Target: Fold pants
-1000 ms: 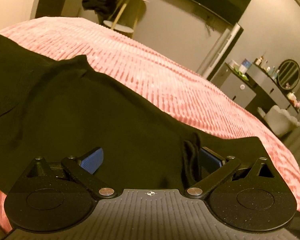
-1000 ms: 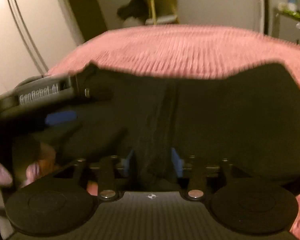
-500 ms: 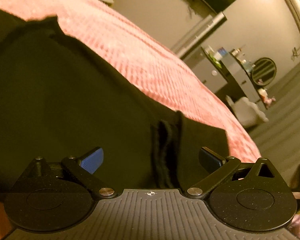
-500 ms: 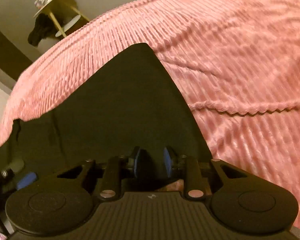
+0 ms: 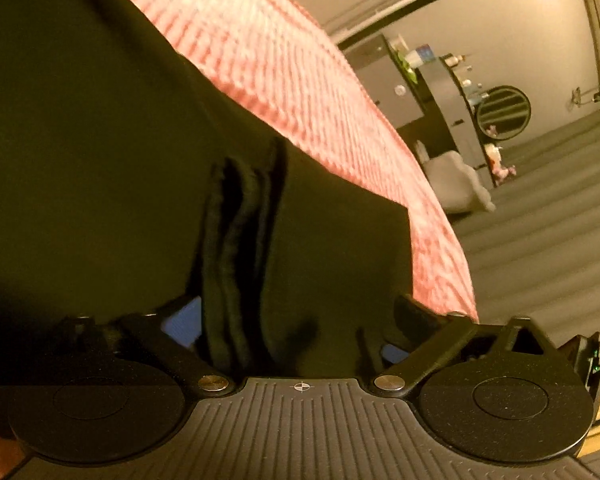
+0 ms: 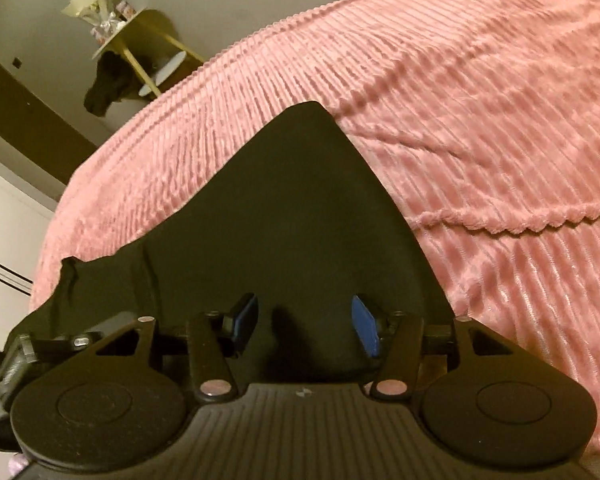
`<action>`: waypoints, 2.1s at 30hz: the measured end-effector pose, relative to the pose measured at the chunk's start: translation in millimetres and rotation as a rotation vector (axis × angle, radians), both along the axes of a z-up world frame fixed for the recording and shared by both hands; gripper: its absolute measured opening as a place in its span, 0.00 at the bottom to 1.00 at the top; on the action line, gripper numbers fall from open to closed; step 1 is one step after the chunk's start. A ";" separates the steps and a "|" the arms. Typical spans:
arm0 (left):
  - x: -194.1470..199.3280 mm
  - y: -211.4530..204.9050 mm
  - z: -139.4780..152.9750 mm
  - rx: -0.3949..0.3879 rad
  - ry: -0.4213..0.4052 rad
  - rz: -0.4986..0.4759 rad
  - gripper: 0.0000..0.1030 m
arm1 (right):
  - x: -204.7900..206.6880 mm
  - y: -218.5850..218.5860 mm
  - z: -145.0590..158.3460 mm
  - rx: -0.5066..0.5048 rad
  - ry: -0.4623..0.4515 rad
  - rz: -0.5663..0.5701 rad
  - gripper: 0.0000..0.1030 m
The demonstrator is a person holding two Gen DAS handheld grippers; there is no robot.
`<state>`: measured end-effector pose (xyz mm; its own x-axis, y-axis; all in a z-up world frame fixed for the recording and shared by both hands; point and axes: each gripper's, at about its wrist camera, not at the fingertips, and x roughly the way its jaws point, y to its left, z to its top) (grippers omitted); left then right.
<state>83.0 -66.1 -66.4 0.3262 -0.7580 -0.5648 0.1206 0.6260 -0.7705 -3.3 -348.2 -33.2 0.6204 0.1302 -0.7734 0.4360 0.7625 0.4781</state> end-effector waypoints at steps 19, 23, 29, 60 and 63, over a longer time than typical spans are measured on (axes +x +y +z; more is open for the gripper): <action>-13.4 81.8 72.5 0.326 -0.296 0.145 0.14 | -20.9 10.4 30.0 0.031 -0.290 0.073 0.46; -12.0 91.7 45.0 0.410 -0.250 0.179 0.35 | -3.5 30.3 31.5 -0.048 -0.259 0.136 0.33; -7.6 89.3 36.6 0.384 -0.215 0.193 0.46 | 23.1 69.1 17.8 -0.208 -0.142 0.225 0.15; -10.3 128.4 18.6 0.272 -0.145 0.254 0.16 | 27.6 77.4 5.2 -0.112 -0.149 0.105 0.32; -12.1 129.5 20.7 0.257 -0.157 0.256 0.14 | -0.6 72.2 11.2 0.020 -0.135 0.079 0.41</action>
